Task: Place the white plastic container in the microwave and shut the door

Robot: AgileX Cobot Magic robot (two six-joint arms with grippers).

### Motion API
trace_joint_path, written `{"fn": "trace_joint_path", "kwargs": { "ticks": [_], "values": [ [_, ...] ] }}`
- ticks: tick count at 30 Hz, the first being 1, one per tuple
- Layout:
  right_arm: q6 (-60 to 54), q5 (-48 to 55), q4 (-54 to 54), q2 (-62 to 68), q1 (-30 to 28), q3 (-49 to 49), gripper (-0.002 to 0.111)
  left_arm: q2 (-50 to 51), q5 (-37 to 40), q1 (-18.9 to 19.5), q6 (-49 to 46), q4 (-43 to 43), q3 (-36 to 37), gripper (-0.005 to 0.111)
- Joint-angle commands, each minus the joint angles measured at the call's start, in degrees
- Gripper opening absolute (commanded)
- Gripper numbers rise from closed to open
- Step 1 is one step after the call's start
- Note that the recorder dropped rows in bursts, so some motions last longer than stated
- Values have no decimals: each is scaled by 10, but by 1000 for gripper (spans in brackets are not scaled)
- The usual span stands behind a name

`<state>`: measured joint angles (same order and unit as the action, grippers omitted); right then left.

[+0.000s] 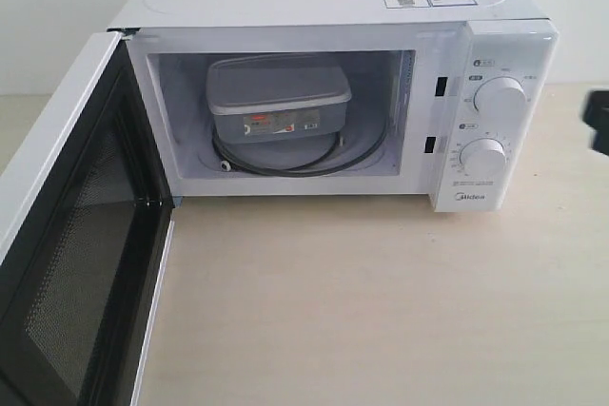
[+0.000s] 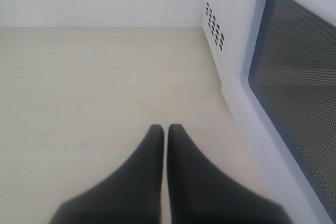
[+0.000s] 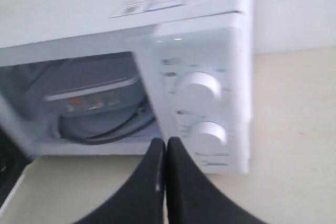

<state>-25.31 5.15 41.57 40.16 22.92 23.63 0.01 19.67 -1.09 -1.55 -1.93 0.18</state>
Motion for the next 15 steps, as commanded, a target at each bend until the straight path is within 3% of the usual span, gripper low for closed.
{"fn": "trace_joint_path", "kwargs": {
  "ticks": [1, 6, 15],
  "values": [
    [25, -8, 1, -131, -120, -102, 0, 0, -2, 2, 7, -2, -2, 4],
    [58, 2, 1, -279, -216, -195, 0, 0, -2, 2, 7, -2, -2, 4],
    [82, 11, -1, -402, -263, -236, 0, 0, -2, 2, 7, -2, -2, 4]
  ]
}}
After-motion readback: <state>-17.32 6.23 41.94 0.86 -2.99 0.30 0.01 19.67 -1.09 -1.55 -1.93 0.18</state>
